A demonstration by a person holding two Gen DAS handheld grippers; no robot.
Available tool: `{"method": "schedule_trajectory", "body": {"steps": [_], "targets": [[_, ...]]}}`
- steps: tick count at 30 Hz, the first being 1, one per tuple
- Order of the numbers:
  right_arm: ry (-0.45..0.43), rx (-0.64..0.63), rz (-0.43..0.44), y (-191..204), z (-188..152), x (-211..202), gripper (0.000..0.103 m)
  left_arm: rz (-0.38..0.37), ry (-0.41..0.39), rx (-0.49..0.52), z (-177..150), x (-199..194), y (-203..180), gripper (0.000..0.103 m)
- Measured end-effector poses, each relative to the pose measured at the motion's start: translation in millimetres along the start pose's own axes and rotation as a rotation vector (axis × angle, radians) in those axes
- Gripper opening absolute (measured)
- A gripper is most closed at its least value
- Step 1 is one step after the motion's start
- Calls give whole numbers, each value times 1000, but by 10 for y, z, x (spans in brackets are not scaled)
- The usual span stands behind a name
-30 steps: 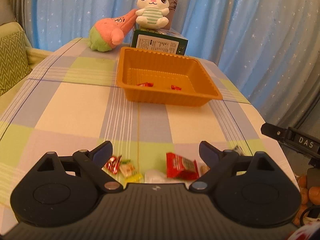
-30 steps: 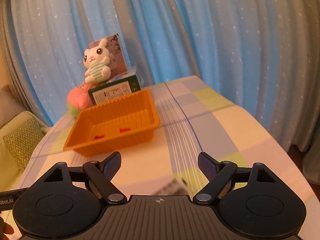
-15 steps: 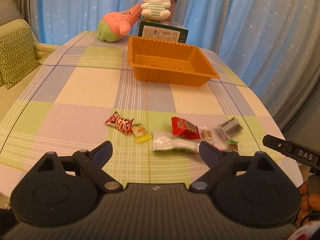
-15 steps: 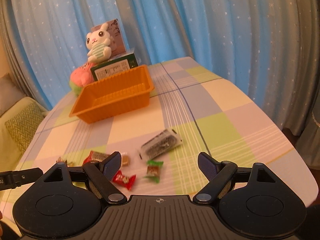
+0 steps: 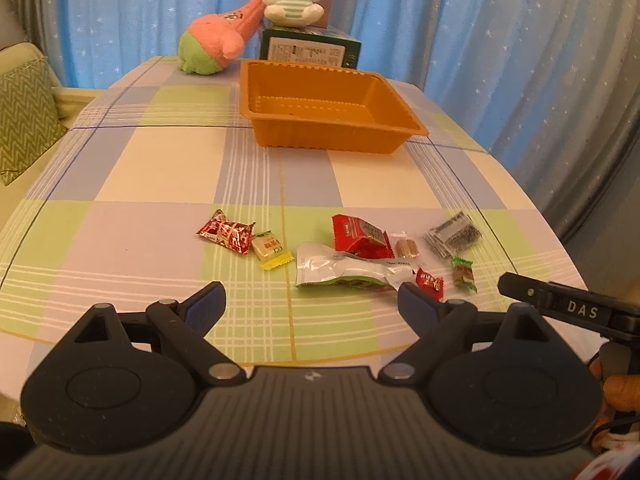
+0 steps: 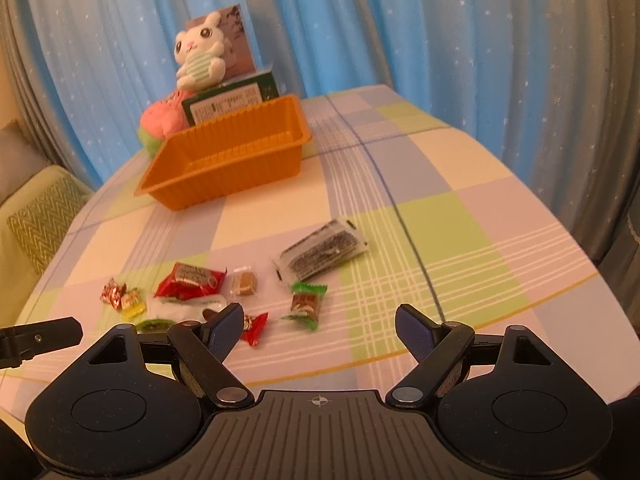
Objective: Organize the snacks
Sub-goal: 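Grasp the silver-green pouch with the left tool while the right tool grasps a green-wrapped candy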
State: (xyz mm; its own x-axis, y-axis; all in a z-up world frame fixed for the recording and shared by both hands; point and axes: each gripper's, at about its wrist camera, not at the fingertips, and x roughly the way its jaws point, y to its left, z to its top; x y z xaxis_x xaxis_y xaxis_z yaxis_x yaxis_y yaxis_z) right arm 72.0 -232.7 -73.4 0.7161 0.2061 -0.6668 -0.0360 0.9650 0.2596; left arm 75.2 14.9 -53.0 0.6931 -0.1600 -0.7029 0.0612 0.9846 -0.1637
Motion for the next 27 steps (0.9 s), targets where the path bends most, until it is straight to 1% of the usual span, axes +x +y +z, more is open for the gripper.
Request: {"method": "schedule_trajectory", "body": {"steps": [2, 3, 5, 7, 8, 10, 12, 16, 20, 24, 27], "targets": [[17, -4, 0, -3, -11, 60, 83, -12, 17, 51, 6, 67, -17, 89], [26, -5, 2, -7, -15, 92, 83, -20, 27, 89, 9, 108, -32, 85], [43, -8, 4, -9, -20, 159, 80, -41, 41, 173, 35, 189, -63, 80], [58, -9, 5, -19, -21, 219, 74, -79, 47, 275, 67, 267, -97, 75], [62, -9, 5, -22, -22, 244, 74, -100, 43, 325, 82, 297, -113, 72], [67, -4, 1, -38, -22, 285, 73, -141, 39, 433, 118, 368, -153, 56], [73, 2, -3, -56, -13, 331, 73, -172, 44, 536, 149, 441, -204, 49], [80, 0, -4, -75, 10, 403, 72, -278, 71, 710, 169, 607, -318, 47], [79, -2, -8, -79, 37, 455, 72, -306, 73, 846, 146, 762, -429, 46], [87, 0, -9, -96, 37, 487, 72, -325, 96, 927, 128, 927, -501, 40], [93, 1, -10, -111, 30, 511, 72, -342, 124, 953, 133, 1006, -535, 40]]}}
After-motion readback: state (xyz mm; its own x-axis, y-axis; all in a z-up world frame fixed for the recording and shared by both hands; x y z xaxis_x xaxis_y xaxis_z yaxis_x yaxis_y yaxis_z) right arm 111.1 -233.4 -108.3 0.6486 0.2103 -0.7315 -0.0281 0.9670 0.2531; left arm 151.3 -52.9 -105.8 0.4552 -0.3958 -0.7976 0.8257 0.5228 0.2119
